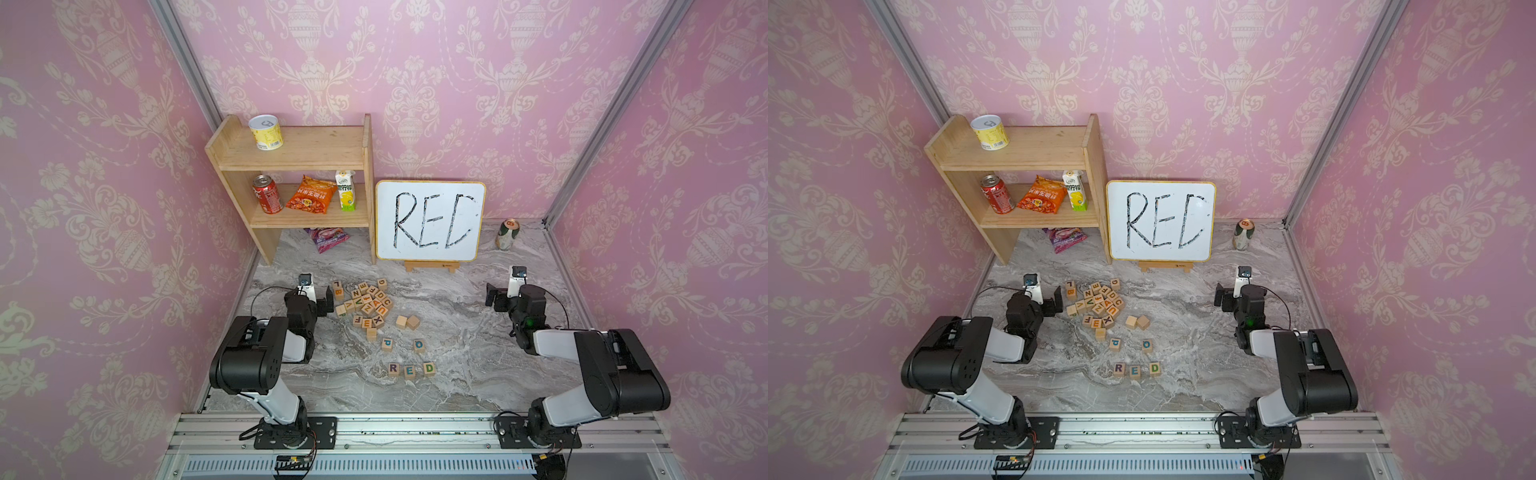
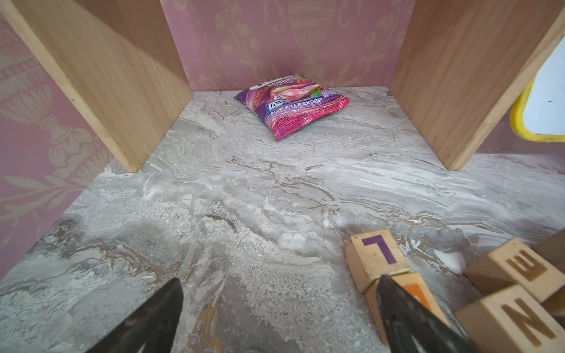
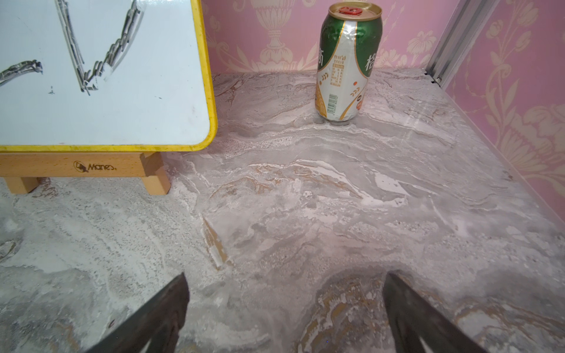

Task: Assemble the uppercase word "red" with letter blocks
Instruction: Reset both arms

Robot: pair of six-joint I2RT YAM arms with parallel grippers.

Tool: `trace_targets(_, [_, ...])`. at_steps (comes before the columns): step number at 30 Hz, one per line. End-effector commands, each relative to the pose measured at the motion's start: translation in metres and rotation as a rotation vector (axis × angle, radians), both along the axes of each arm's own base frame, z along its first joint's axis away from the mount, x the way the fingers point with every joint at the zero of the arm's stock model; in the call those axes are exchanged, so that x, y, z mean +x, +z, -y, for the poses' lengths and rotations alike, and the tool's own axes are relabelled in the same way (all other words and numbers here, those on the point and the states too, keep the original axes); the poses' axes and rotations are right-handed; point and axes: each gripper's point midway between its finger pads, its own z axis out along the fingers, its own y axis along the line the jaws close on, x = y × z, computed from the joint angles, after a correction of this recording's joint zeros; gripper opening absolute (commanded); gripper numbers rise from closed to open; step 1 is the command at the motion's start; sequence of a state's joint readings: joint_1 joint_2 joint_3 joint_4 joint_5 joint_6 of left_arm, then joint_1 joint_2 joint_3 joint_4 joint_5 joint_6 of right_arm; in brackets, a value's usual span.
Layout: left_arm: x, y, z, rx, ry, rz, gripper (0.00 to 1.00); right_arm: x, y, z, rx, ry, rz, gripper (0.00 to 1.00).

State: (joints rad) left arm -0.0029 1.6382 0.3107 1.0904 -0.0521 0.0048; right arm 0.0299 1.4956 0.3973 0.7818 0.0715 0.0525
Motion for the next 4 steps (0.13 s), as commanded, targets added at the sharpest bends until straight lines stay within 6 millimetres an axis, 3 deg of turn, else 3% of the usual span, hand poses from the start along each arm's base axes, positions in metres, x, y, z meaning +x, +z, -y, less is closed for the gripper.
trace_targets(1, [0.0036, 0.0004, 0.0028, 0.009, -0.033, -0.009, 0.99, 0.0004, 0.0028, 0.0018, -0.012, -0.009, 0.017, 1.00])
trace_targets(4, [0.0024, 0.0011, 0.0004, 0.015, -0.020, -0.003, 0.99, 0.0004, 0.0028, 0.0016, -0.012, -0.008, 0.017, 1.00])
